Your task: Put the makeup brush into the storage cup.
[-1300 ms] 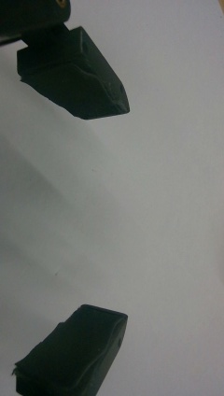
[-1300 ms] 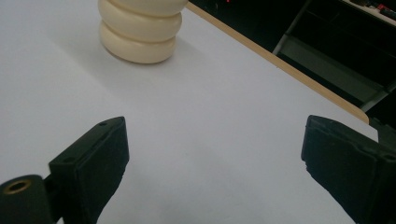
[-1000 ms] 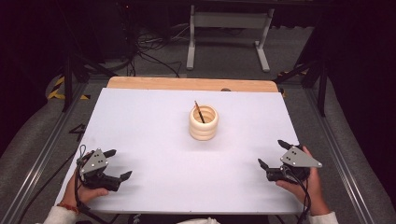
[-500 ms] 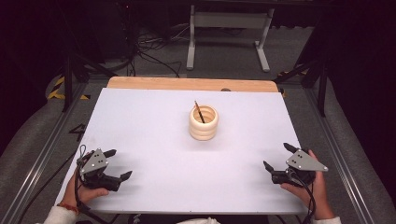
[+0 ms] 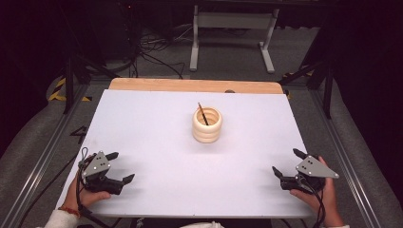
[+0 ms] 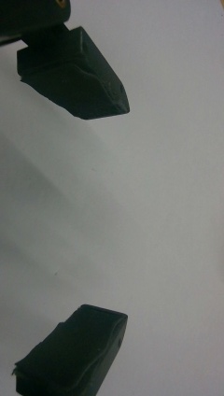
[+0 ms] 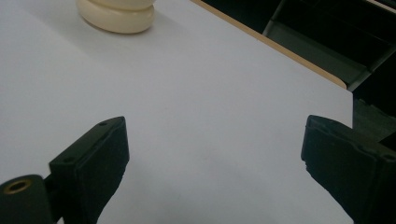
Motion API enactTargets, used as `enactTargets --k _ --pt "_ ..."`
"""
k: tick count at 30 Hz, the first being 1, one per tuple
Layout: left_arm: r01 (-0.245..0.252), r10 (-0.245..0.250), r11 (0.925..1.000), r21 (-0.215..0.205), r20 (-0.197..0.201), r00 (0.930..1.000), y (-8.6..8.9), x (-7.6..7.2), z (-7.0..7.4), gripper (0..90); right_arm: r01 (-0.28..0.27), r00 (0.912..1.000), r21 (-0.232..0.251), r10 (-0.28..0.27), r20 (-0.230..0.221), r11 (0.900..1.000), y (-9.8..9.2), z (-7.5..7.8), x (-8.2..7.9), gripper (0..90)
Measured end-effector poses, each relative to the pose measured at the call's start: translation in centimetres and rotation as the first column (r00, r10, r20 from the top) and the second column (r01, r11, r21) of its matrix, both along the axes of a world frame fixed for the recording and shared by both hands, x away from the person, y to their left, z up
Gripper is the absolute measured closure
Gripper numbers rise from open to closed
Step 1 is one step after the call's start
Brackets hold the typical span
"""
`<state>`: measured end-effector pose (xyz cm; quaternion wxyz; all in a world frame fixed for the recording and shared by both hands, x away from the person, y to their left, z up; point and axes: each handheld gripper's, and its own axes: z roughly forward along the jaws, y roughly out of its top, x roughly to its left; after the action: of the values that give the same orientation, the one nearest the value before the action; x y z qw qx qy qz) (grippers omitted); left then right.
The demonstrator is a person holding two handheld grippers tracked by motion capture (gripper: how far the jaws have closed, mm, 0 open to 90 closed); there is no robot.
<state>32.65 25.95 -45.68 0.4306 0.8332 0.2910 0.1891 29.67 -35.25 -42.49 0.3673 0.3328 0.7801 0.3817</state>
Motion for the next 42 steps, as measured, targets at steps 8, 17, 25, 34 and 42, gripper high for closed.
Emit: enactTargets --k 8,17,25,34,42 --pt "0.001 -0.001 1.0000 0.000 0.000 1.0000 0.0 0.0 0.0 4.1 0.007 0.9999 0.018 -0.006 -0.011 1.000 -0.7 -0.5 -0.4 8.5" --pt "0.003 -0.003 1.0000 -0.002 0.000 1.0000 -0.1 0.2 0.1 4.1 0.000 0.9997 0.015 0.001 -0.025 1.000 -1.1 -1.1 -0.9 8.5" --pt "0.001 -0.001 1.0000 -0.009 0.002 1.0000 -0.1 0.2 0.2 4.0 -0.003 0.9992 0.025 0.004 -0.039 1.000 -1.5 -1.6 -1.3 8.5" --pt "0.004 -0.004 1.0000 -0.001 0.000 1.0000 -0.4 0.3 0.2 4.0 0.006 0.9993 0.040 -0.004 -0.038 0.999 -1.9 -1.7 -1.7 8.4" --pt "0.017 -0.017 0.9998 -0.006 0.007 0.9998 -0.3 0.3 0.2 4.0 0.012 0.9993 0.048 -0.010 -0.035 0.999 -1.8 -1.7 -1.8 8.5"
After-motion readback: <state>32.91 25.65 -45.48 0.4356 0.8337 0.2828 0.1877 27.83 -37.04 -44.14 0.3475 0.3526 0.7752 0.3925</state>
